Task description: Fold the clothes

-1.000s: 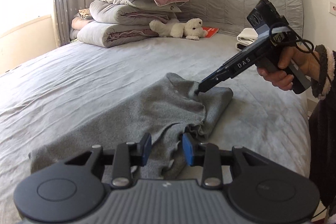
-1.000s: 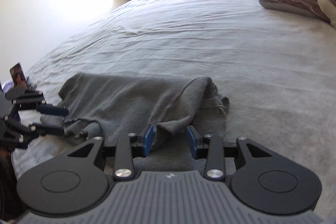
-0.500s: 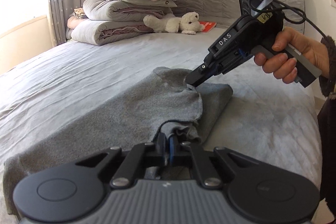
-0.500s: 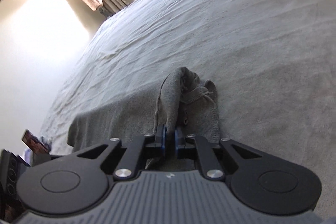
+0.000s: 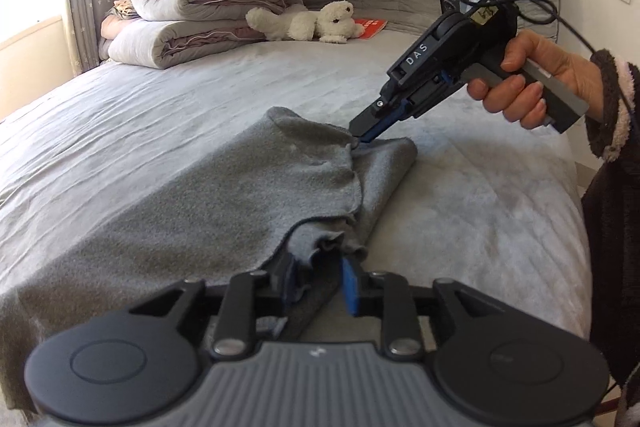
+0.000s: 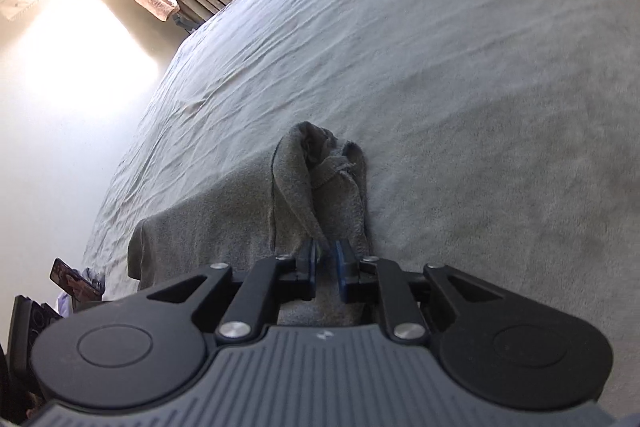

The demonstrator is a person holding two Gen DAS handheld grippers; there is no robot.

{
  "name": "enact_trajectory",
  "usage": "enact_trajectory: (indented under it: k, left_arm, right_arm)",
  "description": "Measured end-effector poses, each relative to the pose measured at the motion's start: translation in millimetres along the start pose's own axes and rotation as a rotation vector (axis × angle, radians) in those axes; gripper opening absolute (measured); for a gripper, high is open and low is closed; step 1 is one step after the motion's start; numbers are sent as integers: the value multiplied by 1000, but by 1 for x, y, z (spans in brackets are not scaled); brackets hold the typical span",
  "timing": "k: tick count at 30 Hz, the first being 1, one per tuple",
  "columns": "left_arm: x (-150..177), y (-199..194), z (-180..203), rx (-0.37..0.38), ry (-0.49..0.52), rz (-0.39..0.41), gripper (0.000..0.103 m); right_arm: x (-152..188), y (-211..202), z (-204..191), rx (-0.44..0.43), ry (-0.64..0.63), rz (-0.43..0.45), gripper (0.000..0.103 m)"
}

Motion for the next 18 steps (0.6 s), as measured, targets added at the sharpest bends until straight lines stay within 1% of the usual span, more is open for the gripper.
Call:
enact_trajectory:
  k: [1,2,5,9,14,16,18]
  left_arm:
    - [-2,-4,-3,0,-14,11,39]
    - [-4,-8,-7,-6,-30,21,41]
    - [-5,-18,-26,-57,-101,43,44]
    - [0,-29,-65,-198,-197,47,47]
    - [13,-41,-116,-375,-322,23,50]
    - [20,-45,-134,-425,-384,15,50]
    - [26,-48,-151,-445,-463,14,50]
  right_arm:
    - [-1,-1,-3,0,-17,5,32]
    - [-2,-2,-5,-1,-34,10,34]
    - [-5,-1,-12,-2,-78,28,34]
    - [-10,7,-9,15,-88,54,34]
    - [-13,18,-9,43,-105,64,34]
    - [-13,23,-10,53,-110,65,34]
    - [-14,26,-10,58,-116,64,34]
Point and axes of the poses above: each gripper's, at about its wrist camera, not at the fingertips, and y roughly the way its jaws point, z to its right, x to its underside, the point moved 9 cm from there along y, roughly the way its jaws point, and after that the axes turned 11 degrees about -x, right-handed, at the moved point
